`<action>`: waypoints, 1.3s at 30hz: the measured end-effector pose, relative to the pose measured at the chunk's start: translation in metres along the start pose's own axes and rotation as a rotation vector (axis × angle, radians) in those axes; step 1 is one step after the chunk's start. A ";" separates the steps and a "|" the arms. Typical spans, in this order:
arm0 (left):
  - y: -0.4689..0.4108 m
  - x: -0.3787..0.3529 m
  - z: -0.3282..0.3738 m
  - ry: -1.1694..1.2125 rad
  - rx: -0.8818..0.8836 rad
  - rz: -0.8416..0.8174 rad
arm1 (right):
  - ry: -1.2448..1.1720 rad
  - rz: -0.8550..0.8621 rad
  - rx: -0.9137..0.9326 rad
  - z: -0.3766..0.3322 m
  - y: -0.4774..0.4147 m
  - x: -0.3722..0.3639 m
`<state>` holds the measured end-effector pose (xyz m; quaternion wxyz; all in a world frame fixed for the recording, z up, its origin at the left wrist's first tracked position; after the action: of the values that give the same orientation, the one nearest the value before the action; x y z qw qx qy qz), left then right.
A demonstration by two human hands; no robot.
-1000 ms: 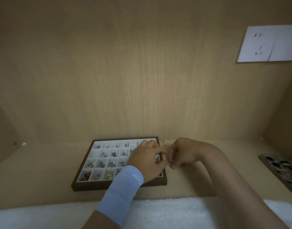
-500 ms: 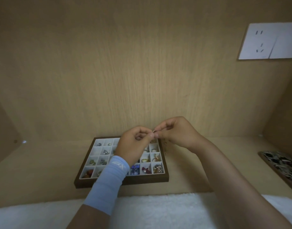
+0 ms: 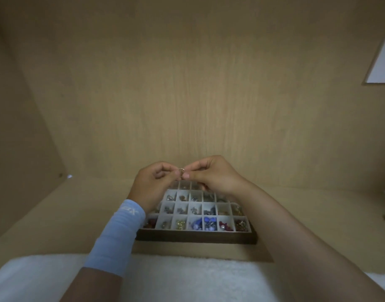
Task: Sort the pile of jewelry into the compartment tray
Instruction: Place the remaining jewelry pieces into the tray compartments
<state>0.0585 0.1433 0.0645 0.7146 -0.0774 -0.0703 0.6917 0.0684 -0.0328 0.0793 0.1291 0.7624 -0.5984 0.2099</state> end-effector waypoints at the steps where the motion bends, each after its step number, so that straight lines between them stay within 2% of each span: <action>1: -0.001 0.010 -0.001 -0.003 -0.004 0.019 | 0.035 -0.034 0.012 -0.004 -0.008 -0.006; 7: -0.010 0.040 -0.014 0.068 -0.005 0.143 | 0.215 -0.188 0.115 -0.032 -0.049 -0.022; 12: -0.020 0.047 -0.035 0.078 0.061 0.177 | 0.383 -0.304 0.145 -0.035 -0.076 -0.028; 19: -0.025 0.063 -0.053 -0.213 0.065 0.071 | 0.700 -0.451 0.172 -0.032 -0.092 -0.042; 25: -0.026 0.067 -0.057 -0.320 0.036 0.013 | 1.001 -0.507 0.214 -0.033 -0.093 -0.067; 31: -0.026 0.067 -0.061 -0.341 0.065 0.037 | 1.280 -0.482 0.303 -0.035 -0.092 -0.085; 35: -0.026 0.066 -0.062 -0.388 0.057 0.041 | 1.263 -0.438 0.315 -0.029 -0.092 -0.088; 39: -0.025 0.061 -0.058 -0.416 -0.020 0.062 | 1.007 -0.437 0.211 -0.027 -0.086 -0.065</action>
<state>0.0967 0.2027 0.0126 0.6622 0.0580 -0.2210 0.7137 0.1347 0.0567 0.0765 0.3625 0.6832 -0.2665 0.5752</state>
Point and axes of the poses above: each hand's wrist, its own y-axis away from the middle knuckle, its own x-axis out of the back of the hand, z = x × y, the point moved 2 cm from there along -y, towards the middle knuckle, and after that the axes turned 14 degrees about y, right-handed, at the moved point
